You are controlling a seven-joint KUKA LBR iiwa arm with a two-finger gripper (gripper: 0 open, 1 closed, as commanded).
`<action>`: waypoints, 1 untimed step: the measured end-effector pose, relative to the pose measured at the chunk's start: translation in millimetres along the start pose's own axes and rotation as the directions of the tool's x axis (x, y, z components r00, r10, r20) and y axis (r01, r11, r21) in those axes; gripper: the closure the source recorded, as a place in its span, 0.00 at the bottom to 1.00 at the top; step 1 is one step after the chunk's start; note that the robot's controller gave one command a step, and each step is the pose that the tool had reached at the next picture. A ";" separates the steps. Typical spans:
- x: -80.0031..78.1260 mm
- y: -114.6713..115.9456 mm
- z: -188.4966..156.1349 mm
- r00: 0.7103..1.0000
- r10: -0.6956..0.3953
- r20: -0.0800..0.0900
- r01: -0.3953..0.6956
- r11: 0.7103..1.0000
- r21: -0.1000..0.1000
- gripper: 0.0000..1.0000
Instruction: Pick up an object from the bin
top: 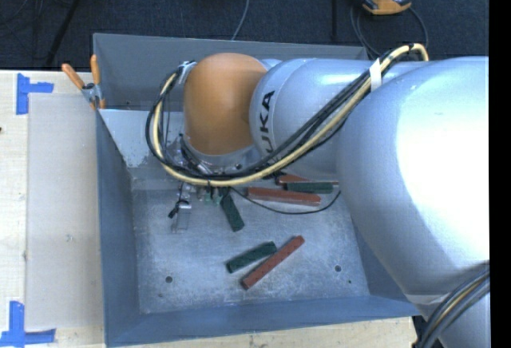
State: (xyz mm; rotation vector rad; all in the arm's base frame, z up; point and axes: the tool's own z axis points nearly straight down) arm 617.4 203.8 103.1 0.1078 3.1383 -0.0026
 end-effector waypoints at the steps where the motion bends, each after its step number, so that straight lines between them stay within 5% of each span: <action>1: 11.7 -74.9 -32.5 0.996 -0.088 -0.002 0.088 0.996 0.000 0.00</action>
Offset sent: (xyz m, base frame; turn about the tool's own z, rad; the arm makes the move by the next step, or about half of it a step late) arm -0.0175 -0.0699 0.0313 -0.0926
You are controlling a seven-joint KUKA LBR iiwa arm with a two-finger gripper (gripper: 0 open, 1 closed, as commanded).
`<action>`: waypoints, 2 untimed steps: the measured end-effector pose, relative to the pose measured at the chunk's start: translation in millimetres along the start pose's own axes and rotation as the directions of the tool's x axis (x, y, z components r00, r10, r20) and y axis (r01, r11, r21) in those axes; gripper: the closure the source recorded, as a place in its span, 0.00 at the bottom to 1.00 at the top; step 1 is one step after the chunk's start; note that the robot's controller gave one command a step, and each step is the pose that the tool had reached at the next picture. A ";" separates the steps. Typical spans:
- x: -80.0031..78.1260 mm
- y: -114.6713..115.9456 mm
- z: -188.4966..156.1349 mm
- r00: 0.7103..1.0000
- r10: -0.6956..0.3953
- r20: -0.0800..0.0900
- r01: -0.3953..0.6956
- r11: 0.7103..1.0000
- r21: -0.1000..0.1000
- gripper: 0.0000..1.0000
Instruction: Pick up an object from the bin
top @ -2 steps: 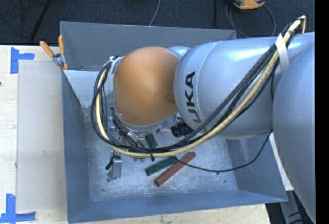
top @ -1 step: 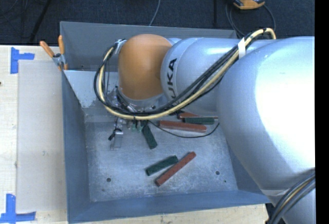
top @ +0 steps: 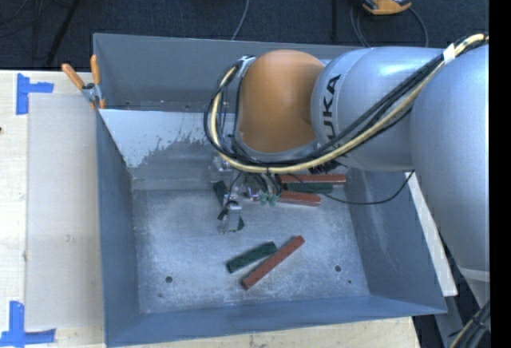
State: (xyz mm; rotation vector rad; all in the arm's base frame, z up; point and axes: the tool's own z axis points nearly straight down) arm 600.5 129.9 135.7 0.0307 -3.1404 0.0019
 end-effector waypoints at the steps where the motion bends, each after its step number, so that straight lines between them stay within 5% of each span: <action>1: -6.0 -104.9 8.3 0.997 0.075 0.000 -0.075 0.997 0.002 0.00; 2: -17.1 -165.5 66.1 0.990 -0.144 0.003 0.144 0.990 -0.002 0.00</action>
Offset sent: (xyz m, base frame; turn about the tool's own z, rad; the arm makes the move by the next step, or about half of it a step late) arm 0.0076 -0.0995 -0.0076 0.0673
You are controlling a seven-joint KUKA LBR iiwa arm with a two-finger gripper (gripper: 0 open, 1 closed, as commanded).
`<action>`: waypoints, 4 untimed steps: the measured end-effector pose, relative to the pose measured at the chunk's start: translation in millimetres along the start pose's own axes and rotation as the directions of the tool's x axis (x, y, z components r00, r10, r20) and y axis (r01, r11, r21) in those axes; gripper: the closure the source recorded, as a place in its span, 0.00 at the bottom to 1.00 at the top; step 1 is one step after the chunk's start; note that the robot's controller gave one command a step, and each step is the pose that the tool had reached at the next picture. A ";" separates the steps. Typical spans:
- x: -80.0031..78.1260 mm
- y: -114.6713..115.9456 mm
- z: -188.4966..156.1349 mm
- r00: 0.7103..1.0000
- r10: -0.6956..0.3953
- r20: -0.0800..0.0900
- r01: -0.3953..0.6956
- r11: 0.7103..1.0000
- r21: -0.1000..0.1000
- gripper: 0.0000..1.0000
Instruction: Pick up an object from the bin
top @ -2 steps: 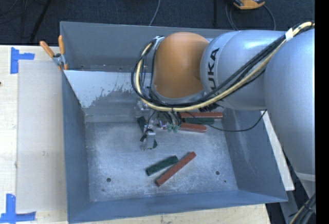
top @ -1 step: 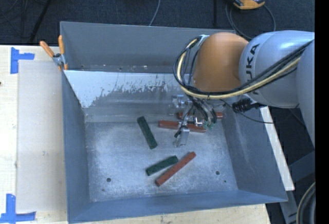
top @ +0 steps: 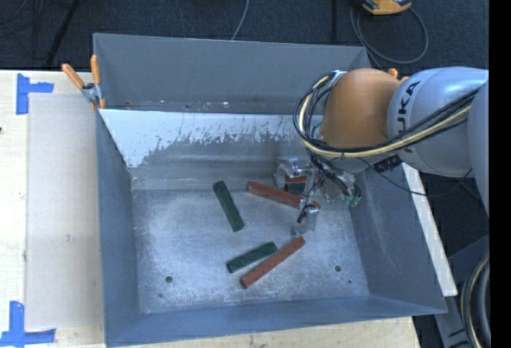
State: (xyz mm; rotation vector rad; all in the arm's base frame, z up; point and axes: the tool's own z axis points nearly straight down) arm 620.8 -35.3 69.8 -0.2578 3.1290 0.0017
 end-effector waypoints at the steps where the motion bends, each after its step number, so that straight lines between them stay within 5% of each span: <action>1: -3.3 0.4 -4.6 1.000 0.004 0.010 -0.004 1.000 -0.001 1.00; 2: 1.5 -0.7 0.3 1.000 0.005 -0.006 -0.005 1.000 0.000 0.00; 3: 0.3 -1.0 -0.6 1.000 0.007 -0.001 -0.007 1.000 0.000 1.00; 4: 13.0 -4.7 -141.9 0.999 -0.035 0.007 0.035 0.999 0.003 1.00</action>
Offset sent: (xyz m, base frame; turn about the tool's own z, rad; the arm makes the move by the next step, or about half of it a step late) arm 0.0000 0.0000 0.0000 0.0000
